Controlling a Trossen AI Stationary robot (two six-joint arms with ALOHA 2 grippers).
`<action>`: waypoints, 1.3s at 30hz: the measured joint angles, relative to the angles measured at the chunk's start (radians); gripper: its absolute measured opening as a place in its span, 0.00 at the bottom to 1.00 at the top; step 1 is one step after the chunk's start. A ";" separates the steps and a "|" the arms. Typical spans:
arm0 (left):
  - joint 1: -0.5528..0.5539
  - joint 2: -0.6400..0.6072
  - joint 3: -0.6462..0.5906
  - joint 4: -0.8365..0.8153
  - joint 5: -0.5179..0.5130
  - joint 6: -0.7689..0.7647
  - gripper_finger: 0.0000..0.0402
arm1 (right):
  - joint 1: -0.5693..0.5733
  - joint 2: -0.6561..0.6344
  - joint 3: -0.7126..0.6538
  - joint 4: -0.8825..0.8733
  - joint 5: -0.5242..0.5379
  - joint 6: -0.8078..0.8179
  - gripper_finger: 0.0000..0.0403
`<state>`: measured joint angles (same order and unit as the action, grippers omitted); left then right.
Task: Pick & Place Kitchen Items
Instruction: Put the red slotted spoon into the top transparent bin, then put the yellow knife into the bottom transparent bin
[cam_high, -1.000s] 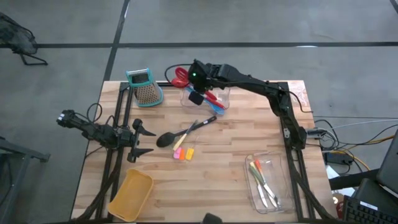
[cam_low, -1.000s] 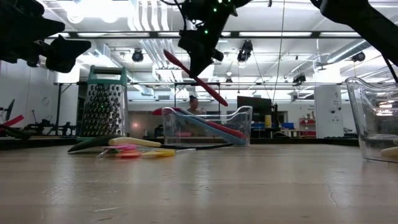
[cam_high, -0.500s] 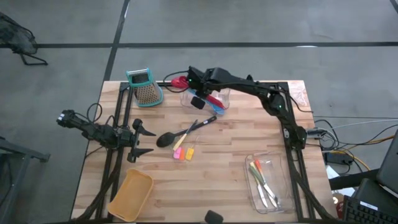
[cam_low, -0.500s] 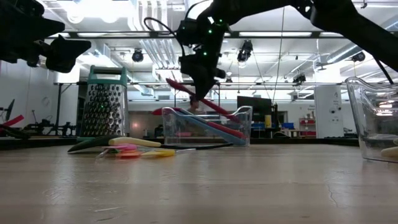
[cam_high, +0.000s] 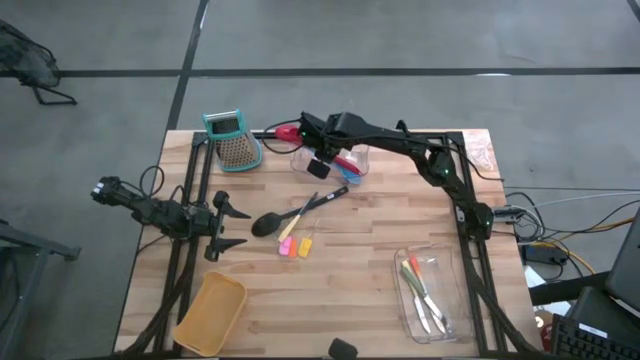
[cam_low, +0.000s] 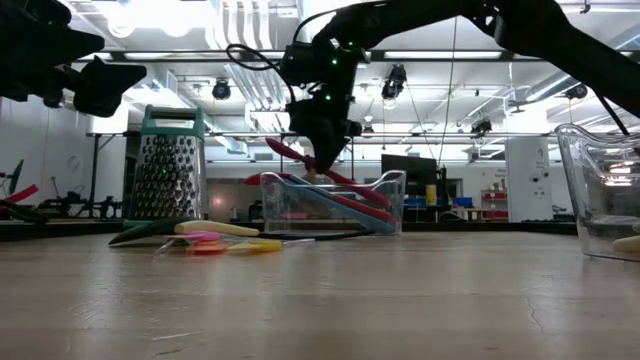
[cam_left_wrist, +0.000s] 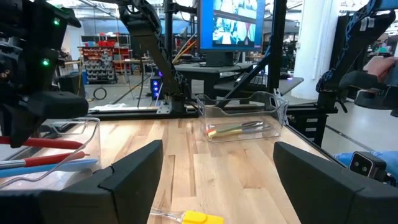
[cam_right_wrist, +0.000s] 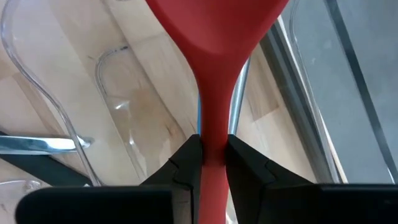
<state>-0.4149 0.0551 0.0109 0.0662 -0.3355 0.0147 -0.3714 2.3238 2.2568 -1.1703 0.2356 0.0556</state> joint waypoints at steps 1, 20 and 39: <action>0.000 0.000 0.000 0.000 0.000 0.000 0.78 | 0.000 0.000 -0.002 0.000 0.000 -0.002 0.13; 0.000 0.000 0.000 0.000 0.000 0.000 0.78 | 0.045 -0.020 -0.005 -0.072 -0.006 -0.025 0.33; 0.000 0.000 0.000 0.000 0.000 0.000 0.78 | 0.300 -0.122 -0.022 -0.007 -0.101 -0.290 0.44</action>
<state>-0.4145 0.0547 0.0108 0.0665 -0.3354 0.0151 -0.0714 2.2021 2.2345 -1.1772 0.1349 -0.2341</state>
